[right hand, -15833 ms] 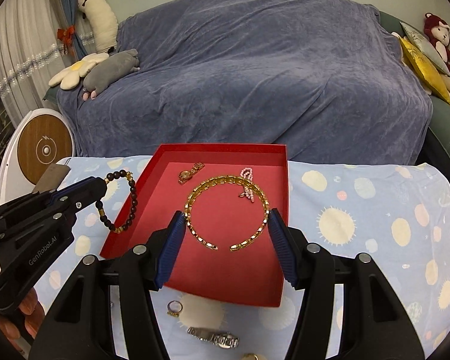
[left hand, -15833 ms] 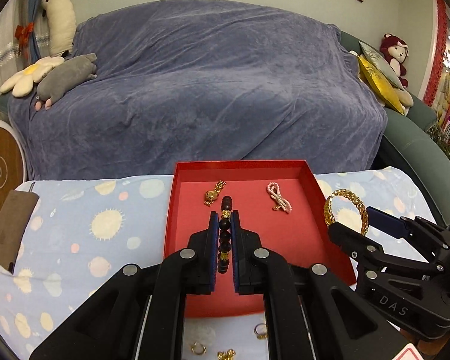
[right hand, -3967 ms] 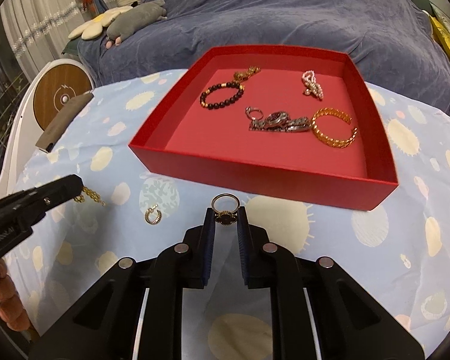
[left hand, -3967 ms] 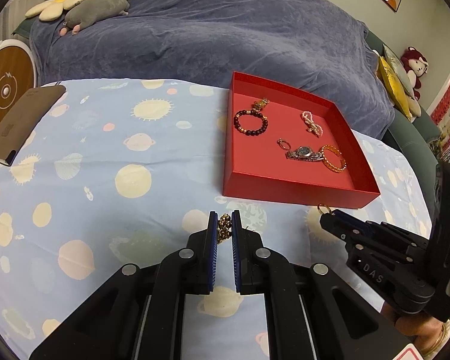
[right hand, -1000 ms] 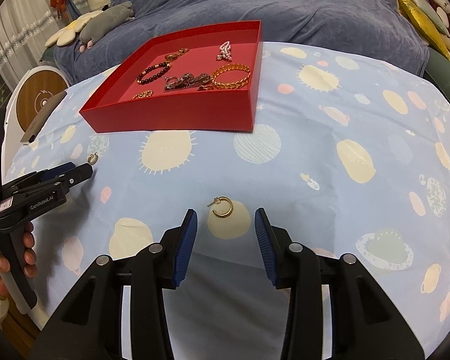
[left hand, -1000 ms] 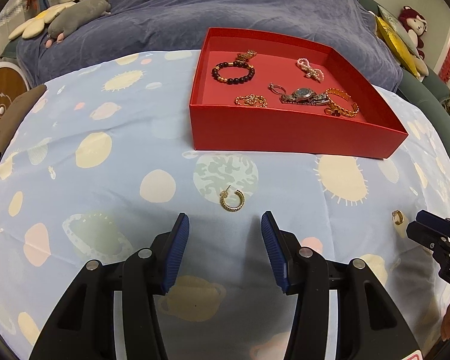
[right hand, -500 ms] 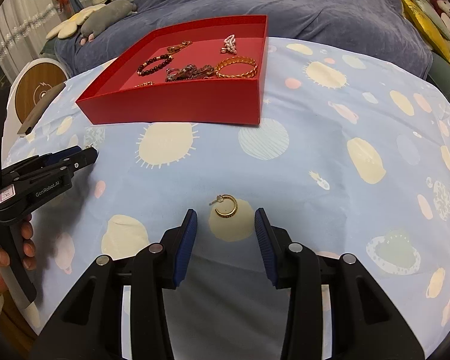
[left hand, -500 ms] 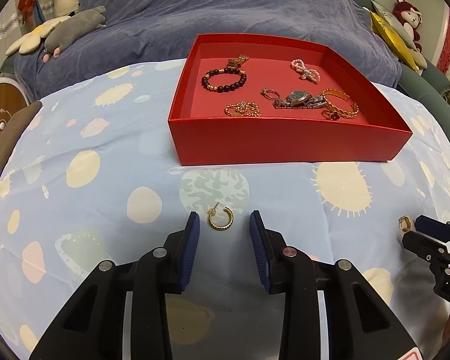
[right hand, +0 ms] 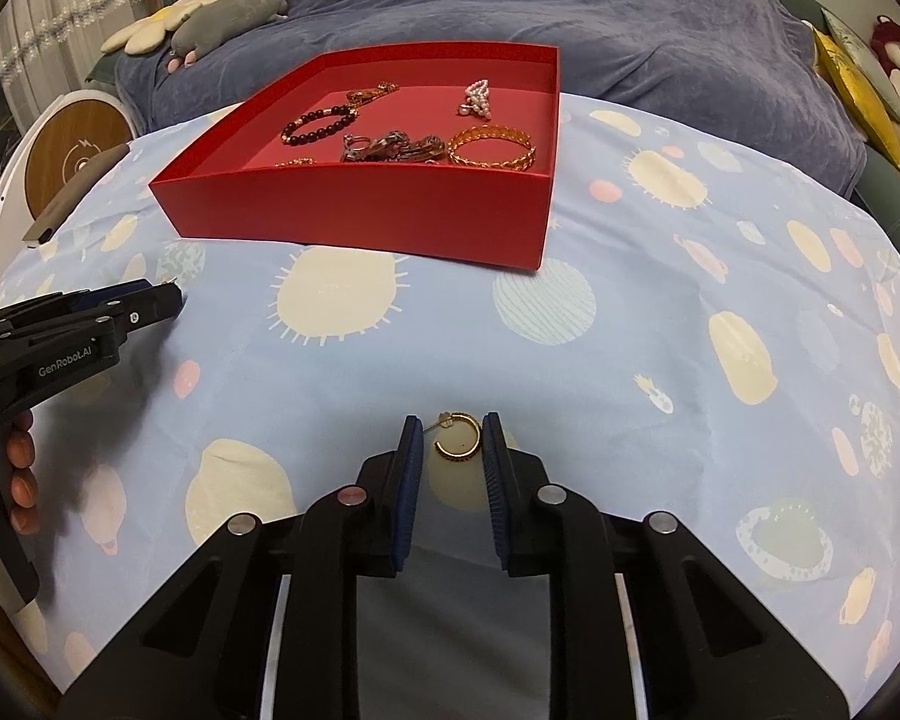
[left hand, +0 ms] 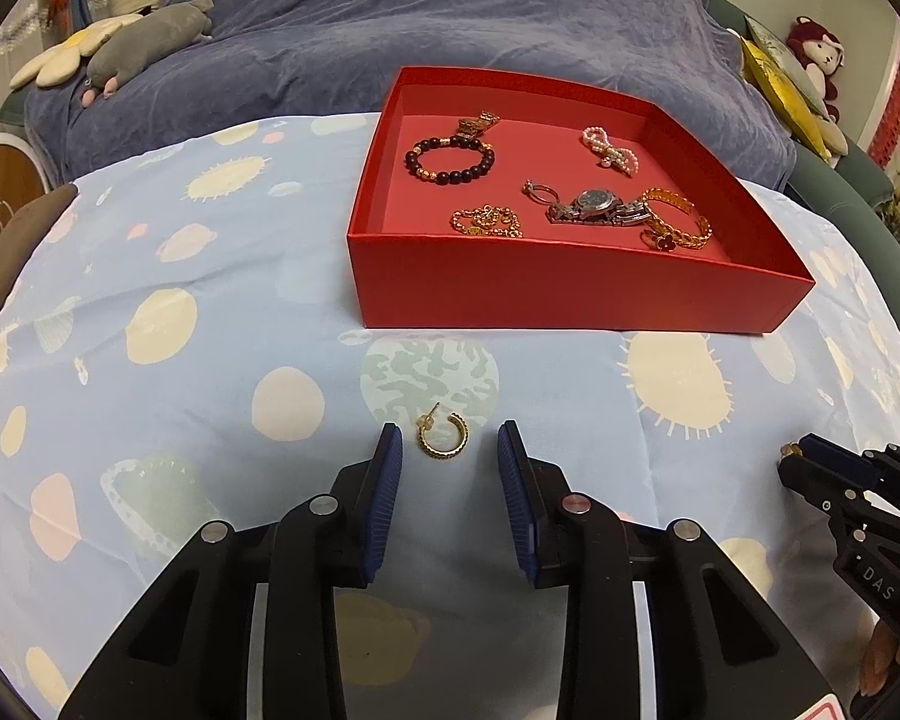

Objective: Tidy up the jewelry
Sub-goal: 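Grasp the second gold hoop earring with the left gripper while the right lifts its earring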

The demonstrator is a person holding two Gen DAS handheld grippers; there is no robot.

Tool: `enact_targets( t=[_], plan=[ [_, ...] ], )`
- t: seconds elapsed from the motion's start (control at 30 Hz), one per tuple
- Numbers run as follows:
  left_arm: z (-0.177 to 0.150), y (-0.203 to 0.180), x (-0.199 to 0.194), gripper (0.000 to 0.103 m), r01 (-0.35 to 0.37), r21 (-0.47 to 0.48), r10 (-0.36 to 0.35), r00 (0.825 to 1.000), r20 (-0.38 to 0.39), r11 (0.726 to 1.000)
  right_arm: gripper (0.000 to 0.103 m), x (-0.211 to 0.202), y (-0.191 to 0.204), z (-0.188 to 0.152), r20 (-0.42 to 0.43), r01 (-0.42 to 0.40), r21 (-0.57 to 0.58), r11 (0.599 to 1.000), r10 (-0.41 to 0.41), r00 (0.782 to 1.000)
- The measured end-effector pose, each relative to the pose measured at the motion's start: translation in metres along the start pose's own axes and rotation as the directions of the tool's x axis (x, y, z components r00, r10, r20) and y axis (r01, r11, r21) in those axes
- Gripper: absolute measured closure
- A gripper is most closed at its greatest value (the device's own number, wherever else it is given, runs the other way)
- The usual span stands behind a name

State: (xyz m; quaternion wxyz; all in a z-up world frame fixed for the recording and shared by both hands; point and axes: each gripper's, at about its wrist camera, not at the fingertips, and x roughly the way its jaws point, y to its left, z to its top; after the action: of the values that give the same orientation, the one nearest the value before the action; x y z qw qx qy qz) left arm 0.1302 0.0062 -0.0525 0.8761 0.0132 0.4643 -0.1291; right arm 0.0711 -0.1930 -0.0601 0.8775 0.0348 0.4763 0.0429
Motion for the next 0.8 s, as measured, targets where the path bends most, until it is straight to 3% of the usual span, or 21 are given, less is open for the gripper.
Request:
enact_targets(
  t=[0.2, 0.53, 0.8],
  plan=[
    [0.001, -0.003, 0.002, 0.089, -0.007, 0.005, 0.007, 1.0, 0.003, 1.0, 0.083, -0.003, -0.002, 0.002, -0.007, -0.031, 0.028, 0.999, 0.031, 0.999],
    [0.003, -0.015, 0.003, 0.089, 0.016, 0.036, -0.016, 1.0, 0.0, 0.999, 0.083, -0.011, -0.003, 0.006, 0.005, -0.051, 0.052, 0.997, 0.051, 0.999],
    [0.015, -0.017, -0.016, 0.089, 0.059, -0.002, -0.059, 0.998, 0.023, 0.998, 0.083, -0.029, -0.004, 0.022, 0.052, -0.07, 0.072, 0.995, 0.066, 0.996]
  ],
)
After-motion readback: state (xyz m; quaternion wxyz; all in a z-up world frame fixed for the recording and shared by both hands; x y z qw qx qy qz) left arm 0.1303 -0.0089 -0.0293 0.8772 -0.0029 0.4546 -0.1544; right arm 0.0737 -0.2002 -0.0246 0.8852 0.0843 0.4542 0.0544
